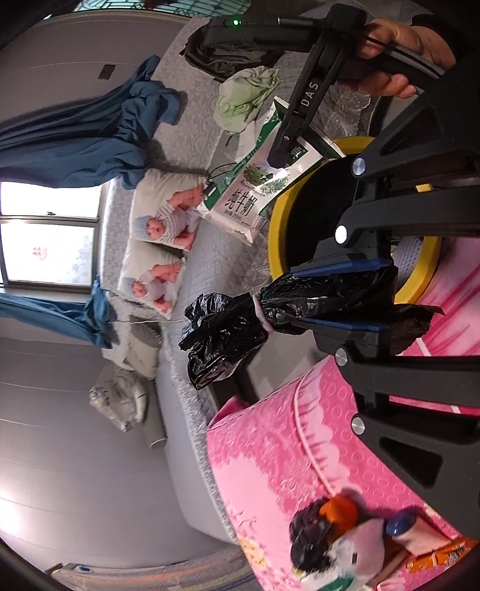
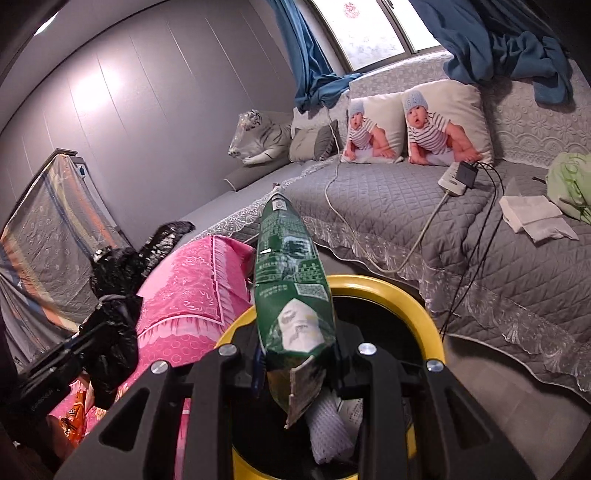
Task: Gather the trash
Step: 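Carry the black bag and green packet over the yellow bin and release both, then move both tools back to the bed and grasp the orange snack wrapper with left tool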
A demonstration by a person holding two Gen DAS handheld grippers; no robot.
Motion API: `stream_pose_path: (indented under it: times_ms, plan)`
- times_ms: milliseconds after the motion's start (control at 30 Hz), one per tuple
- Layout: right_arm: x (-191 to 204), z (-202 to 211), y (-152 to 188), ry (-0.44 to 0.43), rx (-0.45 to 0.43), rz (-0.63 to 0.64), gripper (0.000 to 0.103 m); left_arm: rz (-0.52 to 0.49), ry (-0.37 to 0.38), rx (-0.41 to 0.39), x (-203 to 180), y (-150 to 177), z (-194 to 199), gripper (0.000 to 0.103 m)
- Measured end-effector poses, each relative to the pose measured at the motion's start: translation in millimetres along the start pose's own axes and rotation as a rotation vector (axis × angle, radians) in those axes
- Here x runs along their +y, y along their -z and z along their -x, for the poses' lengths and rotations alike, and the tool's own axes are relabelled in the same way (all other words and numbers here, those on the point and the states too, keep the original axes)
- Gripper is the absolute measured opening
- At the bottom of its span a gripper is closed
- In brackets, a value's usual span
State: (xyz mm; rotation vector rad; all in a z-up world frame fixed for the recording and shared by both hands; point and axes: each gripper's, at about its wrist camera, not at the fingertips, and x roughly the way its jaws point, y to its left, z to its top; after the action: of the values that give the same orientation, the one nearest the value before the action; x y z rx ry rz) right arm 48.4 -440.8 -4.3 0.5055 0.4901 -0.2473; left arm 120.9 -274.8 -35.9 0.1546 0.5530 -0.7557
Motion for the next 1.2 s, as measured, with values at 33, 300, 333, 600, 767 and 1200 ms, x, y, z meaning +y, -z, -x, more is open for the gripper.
stream_pose_path:
  times_ms: [33,300,333,600,767,1200]
  plan:
    - [-2.1,-1.5,0.8,-0.003,0.007,-0.006,0.025,-0.001,0.008,0.014,0.8,1.3,-5.8,0.019]
    - [-16.2,-10.8,6.5,0.015,0.049,-0.042,0.025,-0.015,0.037,0.09,-8.6,8.9,-42.3,0.019]
    - [-16.9,-11.7,7.0,0.018,0.056,-0.044,0.025,-0.016,0.038,0.098,-9.8,9.3,-45.2,0.019]
    - [-21.5,-20.0,9.4,0.028,0.086,-0.048,0.025,-0.002,0.04,0.137,-10.4,12.0,-62.6,0.02]
    - [-22.3,-21.2,9.1,0.048,0.085,-0.06,0.027,0.022,0.022,0.142,-4.9,12.7,-61.6,0.062]
    - [-22.5,-1.8,-0.5,0.05,0.008,-0.086,0.056,0.152,-0.074,0.012,34.1,7.2,-16.1,0.084]
